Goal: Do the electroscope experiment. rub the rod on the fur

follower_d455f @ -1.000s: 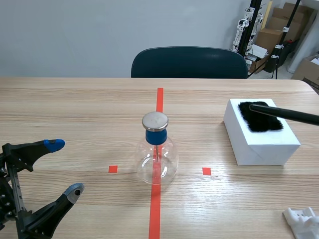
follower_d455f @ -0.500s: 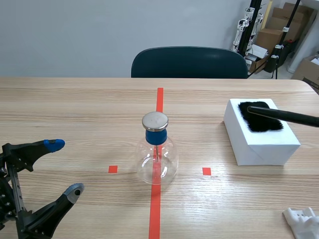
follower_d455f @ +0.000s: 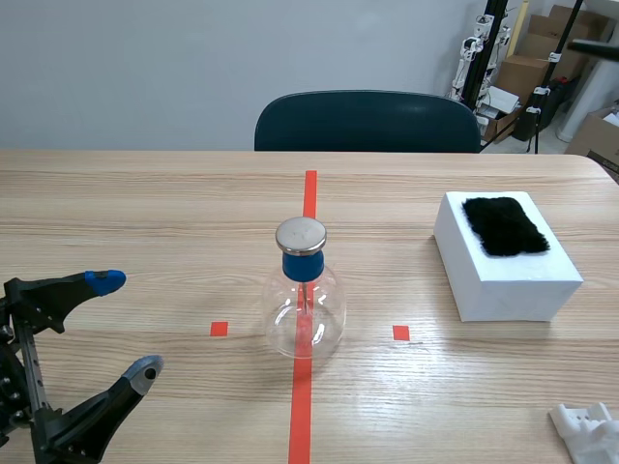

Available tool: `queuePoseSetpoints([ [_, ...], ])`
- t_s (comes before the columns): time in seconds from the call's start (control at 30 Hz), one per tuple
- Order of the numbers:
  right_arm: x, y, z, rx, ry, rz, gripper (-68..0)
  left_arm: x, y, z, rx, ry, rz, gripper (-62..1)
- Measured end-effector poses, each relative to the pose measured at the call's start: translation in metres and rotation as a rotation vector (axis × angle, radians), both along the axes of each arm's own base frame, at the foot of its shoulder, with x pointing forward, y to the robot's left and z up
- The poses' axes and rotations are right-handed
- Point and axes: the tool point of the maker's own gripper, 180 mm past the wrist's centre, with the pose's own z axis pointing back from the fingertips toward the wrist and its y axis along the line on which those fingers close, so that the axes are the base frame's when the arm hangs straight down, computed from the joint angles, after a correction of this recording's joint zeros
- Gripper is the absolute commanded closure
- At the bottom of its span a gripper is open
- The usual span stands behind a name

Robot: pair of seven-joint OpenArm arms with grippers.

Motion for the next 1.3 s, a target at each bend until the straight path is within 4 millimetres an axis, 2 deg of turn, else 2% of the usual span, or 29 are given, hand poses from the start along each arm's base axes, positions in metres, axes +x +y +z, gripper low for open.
queuePoseSetpoints([
  [0.17,0.029,-0.001,0.012,-0.052,-0.026,-0.022,-0.4,0.000,0.000,0.000,-0.001,0.000,0.000,-62.3],
  [0.33,0.045,-0.003,-0.014,-0.079,0.032,-0.037,-0.4,0.000,0.000,0.000,0.000,0.000,0.000,-62.3],
  [0.43,0.049,-0.008,-0.034,-0.103,0.085,-0.051,-0.4,0.000,0.000,0.000,0.000,0.000,0.000,-62.3],
  [0.73,0.049,-0.028,-0.075,-0.163,0.197,-0.080,-0.4,0.000,0.000,0.000,0.000,0.000,0.000,-62.3],
  [1.17,0.051,-0.050,-0.101,-0.193,0.272,-0.109,-0.4,0.000,0.000,0.000,0.000,0.000,0.000,-62.3],
  [1.3,0.055,-0.048,-0.113,-0.173,0.292,-0.106,-0.4,0.000,0.000,0.000,-0.001,0.000,0.000,-62.3],
])
